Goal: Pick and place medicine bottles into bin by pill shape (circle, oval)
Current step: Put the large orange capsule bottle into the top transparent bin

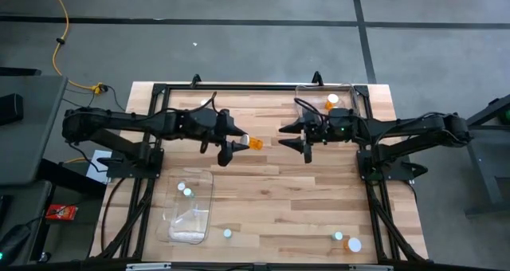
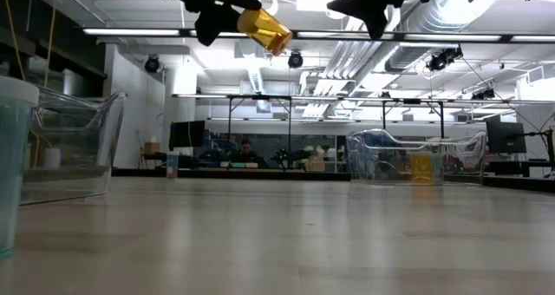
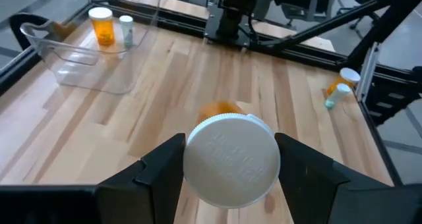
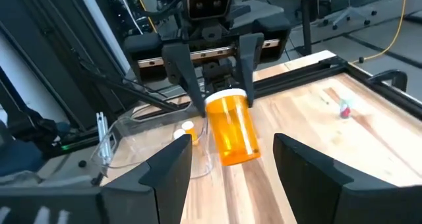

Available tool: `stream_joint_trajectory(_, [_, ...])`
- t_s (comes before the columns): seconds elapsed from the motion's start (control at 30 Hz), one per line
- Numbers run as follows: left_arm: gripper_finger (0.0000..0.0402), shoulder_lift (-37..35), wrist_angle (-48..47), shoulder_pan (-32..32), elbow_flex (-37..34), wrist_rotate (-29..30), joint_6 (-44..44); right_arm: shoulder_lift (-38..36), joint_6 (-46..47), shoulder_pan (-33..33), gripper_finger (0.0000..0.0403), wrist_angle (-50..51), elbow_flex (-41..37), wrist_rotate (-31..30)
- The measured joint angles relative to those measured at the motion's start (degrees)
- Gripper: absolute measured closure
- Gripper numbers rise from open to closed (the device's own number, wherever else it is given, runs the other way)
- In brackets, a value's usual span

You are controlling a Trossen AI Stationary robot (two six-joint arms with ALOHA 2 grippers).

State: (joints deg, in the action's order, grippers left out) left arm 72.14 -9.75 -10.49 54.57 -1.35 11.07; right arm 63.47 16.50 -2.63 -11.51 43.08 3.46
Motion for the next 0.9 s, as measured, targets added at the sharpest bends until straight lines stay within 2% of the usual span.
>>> stream_joint_trajectory(0.2, [0.0204, 0.44, 0.08, -2.20, 1.00, -3.10, -0.28, 2.64, 2.91, 0.02, 0.0196, 0.26, 0.01, 0.02])
stream_joint_trajectory(0.5, [0.0204, 0.79, 0.10, -2.25, 2.80, -3.16, -0.19, 4.11, 4.56, 0.04, 0.0196, 0.22, 0.01, 0.20])
stream_joint_trajectory(0.67, [0.0204, 0.79, 0.10, -2.12, 2.80, -3.35, 0.80, 4.11, 7.09, 0.22, 0.0196, 0.52, 0.01, 3.28])
stream_joint_trajectory(0.77, [0.0204, 0.79, 0.10, -2.11, 2.80, -3.38, 0.84, 4.09, 6.52, 0.67, 0.0196, 0.94, 0.15, 3.28])
stream_joint_trajectory(0.9, [0.0204, 0.79, 0.12, -2.11, 2.80, -3.38, 0.96, 4.49, 2.49, 0.81, 0.0196, 6.82, 3.15, 2.48])
